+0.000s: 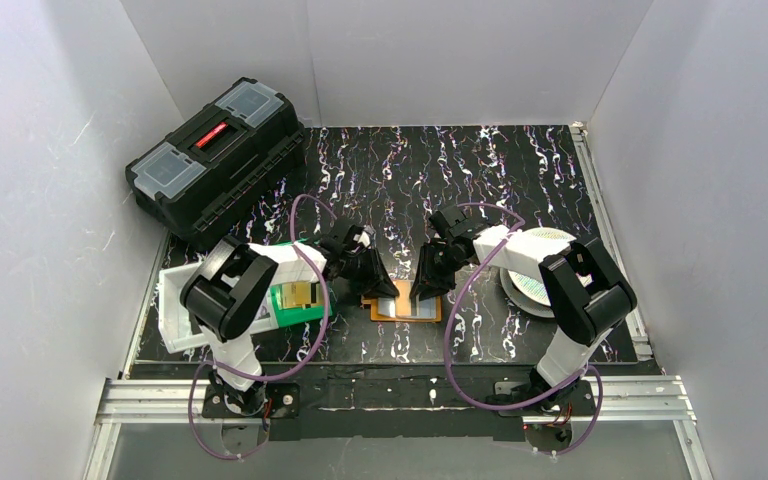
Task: Take the credit cards out of the card holder
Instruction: Remove the credit card from the card holder.
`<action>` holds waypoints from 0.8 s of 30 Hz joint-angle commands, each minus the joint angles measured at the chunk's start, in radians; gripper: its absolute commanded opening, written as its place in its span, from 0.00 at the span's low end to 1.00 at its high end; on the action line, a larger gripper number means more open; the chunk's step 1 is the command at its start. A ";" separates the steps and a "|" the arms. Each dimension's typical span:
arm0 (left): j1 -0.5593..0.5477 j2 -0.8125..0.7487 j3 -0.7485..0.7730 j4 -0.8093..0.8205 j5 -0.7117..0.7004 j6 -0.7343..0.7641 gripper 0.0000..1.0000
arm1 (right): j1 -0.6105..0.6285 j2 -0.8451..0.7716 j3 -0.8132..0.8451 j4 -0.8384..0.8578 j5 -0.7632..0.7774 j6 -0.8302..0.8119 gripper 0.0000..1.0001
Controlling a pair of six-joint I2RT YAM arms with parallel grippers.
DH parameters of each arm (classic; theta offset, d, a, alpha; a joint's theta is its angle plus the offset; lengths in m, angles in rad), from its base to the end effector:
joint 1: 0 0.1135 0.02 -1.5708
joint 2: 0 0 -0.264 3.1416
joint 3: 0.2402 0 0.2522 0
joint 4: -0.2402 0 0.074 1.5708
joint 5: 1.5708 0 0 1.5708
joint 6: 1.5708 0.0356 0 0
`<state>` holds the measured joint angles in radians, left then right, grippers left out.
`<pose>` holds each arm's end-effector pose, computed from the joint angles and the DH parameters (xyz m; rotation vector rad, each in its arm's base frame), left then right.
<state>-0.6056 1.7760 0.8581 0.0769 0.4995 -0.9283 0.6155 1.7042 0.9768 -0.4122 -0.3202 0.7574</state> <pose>0.2702 -0.2078 0.1354 -0.1736 2.7006 -1.2087 0.2573 0.1956 0.1592 0.1037 2.9109 0.7676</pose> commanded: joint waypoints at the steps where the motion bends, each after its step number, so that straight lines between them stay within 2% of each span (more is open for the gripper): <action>1: 0.018 -0.028 -0.079 0.007 -0.019 -0.022 0.16 | -0.006 0.042 -0.036 -0.045 0.081 -0.023 0.36; 24: 0.026 -0.006 -0.295 0.388 0.106 -0.221 0.11 | -0.019 0.067 -0.034 -0.042 0.059 -0.029 0.35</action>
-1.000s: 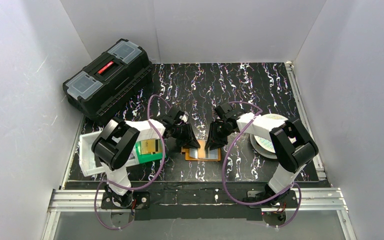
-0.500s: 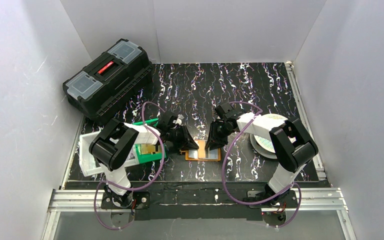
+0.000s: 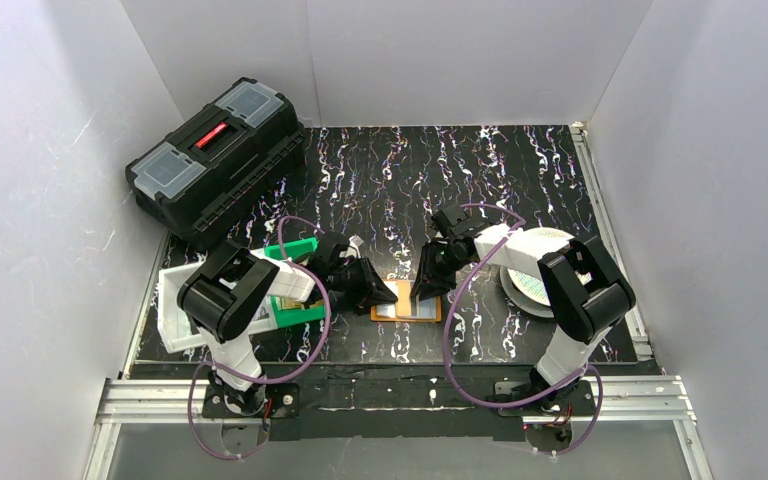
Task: Take the credit cards out of the card holder
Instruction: Remove the credit card from the card holder.
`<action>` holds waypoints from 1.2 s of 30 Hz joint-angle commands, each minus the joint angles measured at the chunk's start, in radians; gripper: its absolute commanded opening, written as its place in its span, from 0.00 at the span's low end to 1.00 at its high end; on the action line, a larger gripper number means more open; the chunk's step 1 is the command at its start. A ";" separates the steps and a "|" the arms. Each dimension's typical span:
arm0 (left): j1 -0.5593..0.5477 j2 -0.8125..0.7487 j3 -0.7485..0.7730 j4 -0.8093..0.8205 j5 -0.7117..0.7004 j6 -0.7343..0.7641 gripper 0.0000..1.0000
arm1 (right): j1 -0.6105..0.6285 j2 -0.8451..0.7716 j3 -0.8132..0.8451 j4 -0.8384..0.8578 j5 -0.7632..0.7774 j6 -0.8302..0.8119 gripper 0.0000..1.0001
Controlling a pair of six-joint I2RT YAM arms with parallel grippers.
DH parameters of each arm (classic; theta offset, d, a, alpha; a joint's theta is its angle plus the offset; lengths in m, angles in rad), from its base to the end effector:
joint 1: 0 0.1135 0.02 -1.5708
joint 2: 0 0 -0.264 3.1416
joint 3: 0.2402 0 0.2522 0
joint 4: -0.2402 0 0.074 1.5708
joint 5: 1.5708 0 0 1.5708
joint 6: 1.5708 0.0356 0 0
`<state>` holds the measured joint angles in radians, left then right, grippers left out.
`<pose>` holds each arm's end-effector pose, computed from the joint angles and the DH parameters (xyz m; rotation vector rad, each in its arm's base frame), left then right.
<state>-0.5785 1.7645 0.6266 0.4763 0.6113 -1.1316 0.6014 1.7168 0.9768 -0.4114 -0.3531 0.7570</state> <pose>0.2479 -0.1863 0.1120 -0.3213 2.5874 -1.4839 0.2598 0.1932 0.1557 0.1168 2.9294 0.7983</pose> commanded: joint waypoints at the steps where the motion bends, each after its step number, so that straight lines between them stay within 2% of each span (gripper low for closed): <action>1: -0.001 0.008 -0.068 -0.005 -0.004 -0.021 0.10 | -0.005 0.056 -0.034 -0.041 0.090 -0.030 0.35; 6: -0.002 0.017 -0.063 0.004 0.004 -0.022 0.04 | -0.006 0.058 -0.035 -0.043 0.089 -0.030 0.35; 11: -0.007 0.016 0.012 -0.154 -0.019 0.052 0.00 | -0.011 0.054 -0.038 -0.043 0.090 -0.029 0.35; 15: -0.003 -0.065 0.104 -0.458 -0.163 0.170 0.00 | -0.027 0.049 -0.054 -0.039 0.090 -0.034 0.35; 17: 0.013 -0.102 0.126 -0.548 -0.203 0.204 0.00 | -0.032 0.050 -0.055 -0.036 0.089 -0.036 0.35; 28: 0.046 -0.185 0.148 -0.631 -0.206 0.268 0.00 | -0.035 0.055 -0.056 -0.032 0.082 -0.039 0.35; 33: 0.046 -0.146 0.141 -0.541 -0.104 0.256 0.00 | -0.035 0.061 -0.053 -0.029 0.078 -0.042 0.35; 36: 0.046 -0.151 0.127 -0.486 -0.087 0.239 0.05 | -0.035 0.058 -0.055 -0.029 0.080 -0.042 0.35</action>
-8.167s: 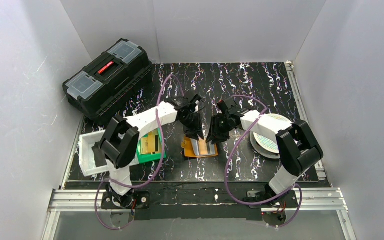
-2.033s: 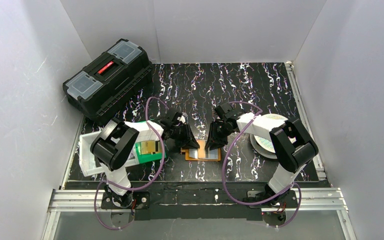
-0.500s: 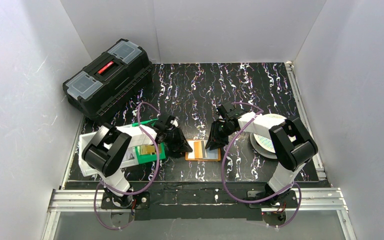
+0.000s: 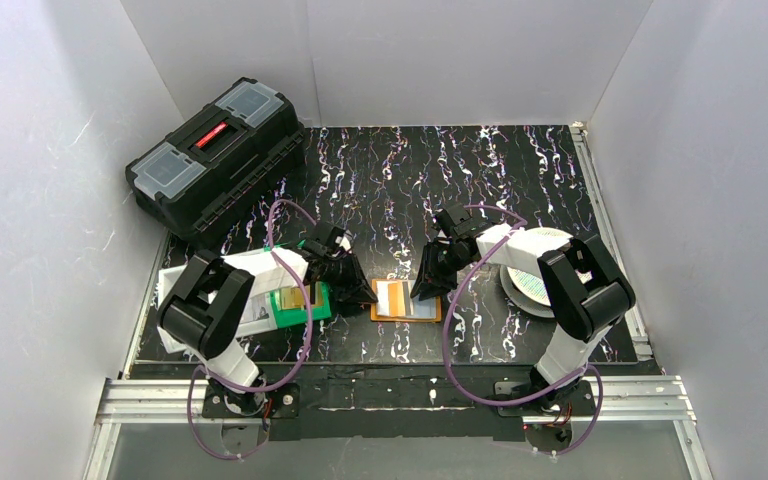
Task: Take the credit cards out of the card holder
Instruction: Remove the credit card from the card holder.
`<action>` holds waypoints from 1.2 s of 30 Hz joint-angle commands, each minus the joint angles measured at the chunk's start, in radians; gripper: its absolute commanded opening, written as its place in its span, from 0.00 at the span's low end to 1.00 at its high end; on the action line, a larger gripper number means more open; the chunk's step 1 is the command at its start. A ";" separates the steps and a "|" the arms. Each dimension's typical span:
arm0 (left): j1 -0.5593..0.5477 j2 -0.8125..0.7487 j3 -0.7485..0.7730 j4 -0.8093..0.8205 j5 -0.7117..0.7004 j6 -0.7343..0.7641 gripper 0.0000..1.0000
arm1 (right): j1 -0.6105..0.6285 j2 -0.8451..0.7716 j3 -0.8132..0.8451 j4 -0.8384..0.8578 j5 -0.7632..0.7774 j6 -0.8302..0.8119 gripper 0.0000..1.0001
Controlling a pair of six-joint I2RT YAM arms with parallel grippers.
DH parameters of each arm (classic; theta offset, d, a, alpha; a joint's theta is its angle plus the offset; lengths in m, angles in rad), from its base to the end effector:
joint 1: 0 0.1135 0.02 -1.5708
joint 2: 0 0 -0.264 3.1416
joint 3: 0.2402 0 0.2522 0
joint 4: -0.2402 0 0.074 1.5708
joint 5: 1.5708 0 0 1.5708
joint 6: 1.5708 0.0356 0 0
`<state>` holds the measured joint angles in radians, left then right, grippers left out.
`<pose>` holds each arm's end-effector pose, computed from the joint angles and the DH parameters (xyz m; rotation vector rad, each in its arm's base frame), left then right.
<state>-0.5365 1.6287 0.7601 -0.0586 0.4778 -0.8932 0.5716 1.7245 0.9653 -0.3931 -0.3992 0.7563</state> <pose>0.2518 -0.1688 0.1443 -0.2680 2.7449 -1.1063 0.2640 0.1863 0.1517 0.1452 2.9353 0.8520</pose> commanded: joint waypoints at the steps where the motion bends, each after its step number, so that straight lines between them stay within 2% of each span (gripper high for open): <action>1: 0.004 -0.022 -0.006 0.037 0.038 0.001 0.05 | -0.006 0.050 -0.045 -0.047 0.126 -0.041 0.35; 6: 0.004 -0.118 -0.003 -0.074 -0.106 0.020 0.10 | -0.006 0.055 -0.042 -0.048 0.122 -0.044 0.35; 12: -0.017 -0.173 0.053 -0.143 -0.134 0.067 0.17 | -0.005 0.060 -0.040 -0.048 0.118 -0.045 0.35; 19: -0.106 -0.060 0.151 -0.123 -0.070 0.073 0.26 | -0.006 0.061 -0.039 -0.046 0.117 -0.045 0.35; 30: -0.114 0.085 0.150 -0.102 -0.100 0.060 0.27 | -0.006 0.064 -0.037 -0.050 0.116 -0.048 0.34; 36: -0.113 0.121 0.124 -0.052 -0.072 0.043 0.29 | -0.006 0.075 -0.026 -0.060 0.113 -0.054 0.27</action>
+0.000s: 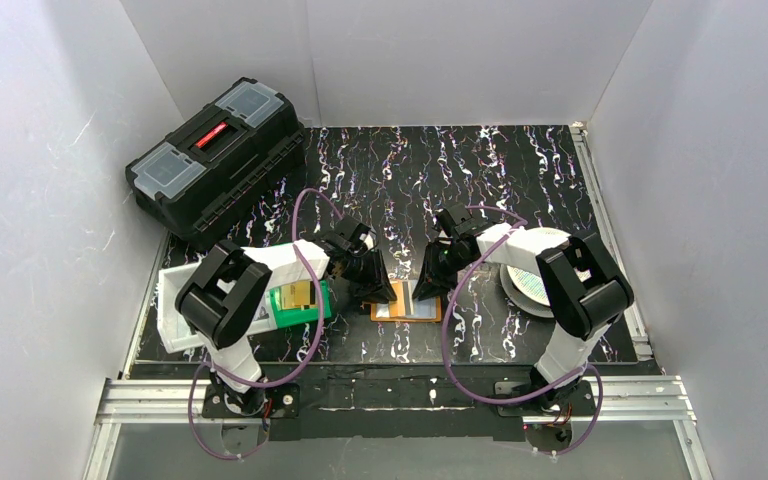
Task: Take the credit cards out of the card holder
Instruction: Remove the credit card from the card holder.
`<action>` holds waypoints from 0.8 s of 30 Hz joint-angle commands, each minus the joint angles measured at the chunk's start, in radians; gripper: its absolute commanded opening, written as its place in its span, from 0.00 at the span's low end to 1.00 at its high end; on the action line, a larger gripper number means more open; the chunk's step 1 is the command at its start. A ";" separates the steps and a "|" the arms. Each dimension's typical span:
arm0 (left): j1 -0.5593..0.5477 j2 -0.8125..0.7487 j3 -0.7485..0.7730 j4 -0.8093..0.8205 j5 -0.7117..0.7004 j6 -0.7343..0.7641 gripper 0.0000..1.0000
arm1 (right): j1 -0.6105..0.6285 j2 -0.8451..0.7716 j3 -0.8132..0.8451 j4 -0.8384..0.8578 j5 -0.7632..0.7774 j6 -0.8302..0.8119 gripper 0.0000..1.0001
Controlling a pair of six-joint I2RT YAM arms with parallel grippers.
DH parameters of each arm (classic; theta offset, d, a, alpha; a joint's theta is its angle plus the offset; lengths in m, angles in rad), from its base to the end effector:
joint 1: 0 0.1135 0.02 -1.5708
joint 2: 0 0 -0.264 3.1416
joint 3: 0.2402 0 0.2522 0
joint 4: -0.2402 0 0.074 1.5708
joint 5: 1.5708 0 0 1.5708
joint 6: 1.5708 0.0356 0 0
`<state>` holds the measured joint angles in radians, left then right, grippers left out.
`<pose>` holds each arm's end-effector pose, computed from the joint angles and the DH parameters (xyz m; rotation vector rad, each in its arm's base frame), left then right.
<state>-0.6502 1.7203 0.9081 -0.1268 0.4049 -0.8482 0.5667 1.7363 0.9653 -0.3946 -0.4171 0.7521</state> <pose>0.2577 -0.2136 0.1519 -0.0887 2.7690 -1.0308 0.2648 0.1856 0.1483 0.1455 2.9512 0.8653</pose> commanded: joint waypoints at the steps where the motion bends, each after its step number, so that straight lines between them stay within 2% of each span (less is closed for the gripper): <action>1: 0.000 0.036 -0.029 0.030 0.012 -0.009 0.29 | -0.001 0.068 -0.022 -0.059 0.128 -0.051 0.26; 9: 0.001 0.050 -0.071 0.116 0.061 -0.074 0.29 | 0.010 0.110 0.021 -0.095 0.120 -0.072 0.19; 17: 0.007 0.045 -0.076 0.002 0.013 -0.050 0.29 | 0.015 0.131 0.054 -0.150 0.144 -0.100 0.13; 24: 0.008 0.044 -0.107 0.020 0.002 -0.063 0.29 | 0.021 0.181 0.135 -0.272 0.229 -0.177 0.02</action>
<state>-0.6369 1.7428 0.8585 -0.0036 0.4786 -0.9291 0.5758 1.8347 1.0901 -0.5381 -0.4229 0.6746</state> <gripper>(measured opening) 0.290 0.051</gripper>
